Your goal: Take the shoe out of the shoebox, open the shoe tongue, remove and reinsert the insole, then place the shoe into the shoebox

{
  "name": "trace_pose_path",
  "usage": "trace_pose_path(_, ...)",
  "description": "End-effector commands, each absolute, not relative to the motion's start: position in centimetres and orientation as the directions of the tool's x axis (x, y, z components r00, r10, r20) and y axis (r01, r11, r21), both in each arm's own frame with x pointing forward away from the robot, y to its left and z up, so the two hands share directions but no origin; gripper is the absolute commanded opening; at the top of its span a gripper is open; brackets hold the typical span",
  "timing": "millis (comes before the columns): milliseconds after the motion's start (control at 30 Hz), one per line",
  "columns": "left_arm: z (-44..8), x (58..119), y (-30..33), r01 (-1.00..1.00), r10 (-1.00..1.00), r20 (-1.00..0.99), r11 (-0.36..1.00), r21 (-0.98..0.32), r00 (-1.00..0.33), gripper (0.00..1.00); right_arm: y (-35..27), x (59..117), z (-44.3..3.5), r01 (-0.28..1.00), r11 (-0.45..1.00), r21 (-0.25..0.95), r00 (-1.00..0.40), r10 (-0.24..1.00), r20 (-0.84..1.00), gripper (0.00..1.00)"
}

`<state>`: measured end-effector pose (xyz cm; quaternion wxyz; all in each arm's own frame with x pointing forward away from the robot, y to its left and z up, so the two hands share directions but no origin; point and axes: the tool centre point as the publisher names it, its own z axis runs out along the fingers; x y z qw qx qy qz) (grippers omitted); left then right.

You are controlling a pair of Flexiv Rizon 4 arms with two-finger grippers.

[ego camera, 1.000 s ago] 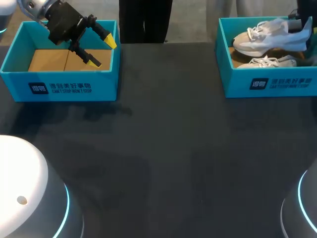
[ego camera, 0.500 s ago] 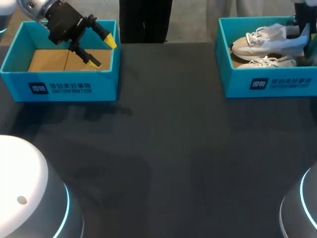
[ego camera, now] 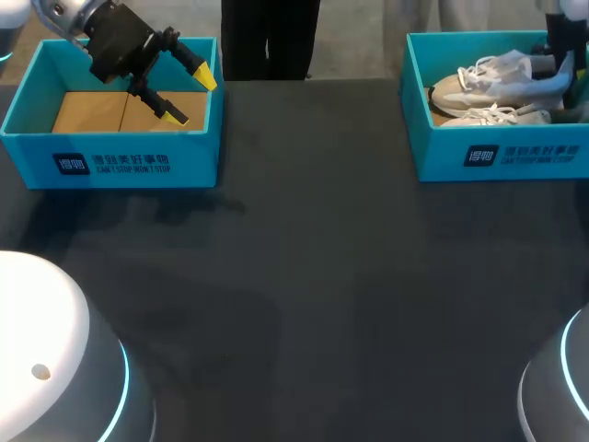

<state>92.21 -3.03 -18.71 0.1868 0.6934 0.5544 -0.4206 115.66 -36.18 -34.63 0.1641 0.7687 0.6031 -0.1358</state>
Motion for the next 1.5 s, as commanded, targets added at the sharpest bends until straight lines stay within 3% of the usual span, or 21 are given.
trace_pose_path(33,-18.7,92.1,-3.0,0.927,0.614,-0.789,-0.313,-0.205,0.033,1.0,-36.4,116.7,-35.2,0.97,-0.231,0.073,0.241,0.884,-0.4,0.0)
trace_pose_path(667,-18.7,92.1,-3.0,0.927,0.614,-0.789,-0.313,-0.205,0.033,1.0,-36.5,116.5,-36.0,0.959,-0.275,0.067,0.279,0.877,-0.39,0.0)
trace_pose_path(700,-18.7,92.1,-3.0,0.927,0.614,-0.789,-0.313,-0.205,0.033,1.0,-36.5,116.4,-36.0,0.958,-0.279,0.069,0.283,0.877,-0.387,0.17)
trace_pose_path(800,-18.7,92.1,-3.0,0.927,0.614,-0.789,-0.313,-0.205,0.033,1.0,-36.5,116.4,-35.9,0.957,-0.281,0.071,0.286,0.876,-0.387,0.2)
trace_pose_path(933,-18.7,92.1,-3.0,0.927,0.614,-0.789,-0.313,-0.205,0.033,1.0,-36.4,116.4,-35.8,0.955,-0.286,0.079,0.294,0.876,-0.383,0.33)
trace_pose_path(1100,-18.7,92.1,-3.0,0.927,0.614,-0.789,-0.313,-0.205,0.033,1.0,-35.9,116.5,-35.2,0.953,-0.286,0.102,0.303,0.875,-0.378,0.57)
trace_pose_path(1500,-18.7,92.1,-3.0,0.927,0.614,-0.789,-0.313,-0.205,0.033,1.0,-34.1,115.8,-32.3,0.953,-0.262,0.15,0.299,0.888,-0.349,0.87)
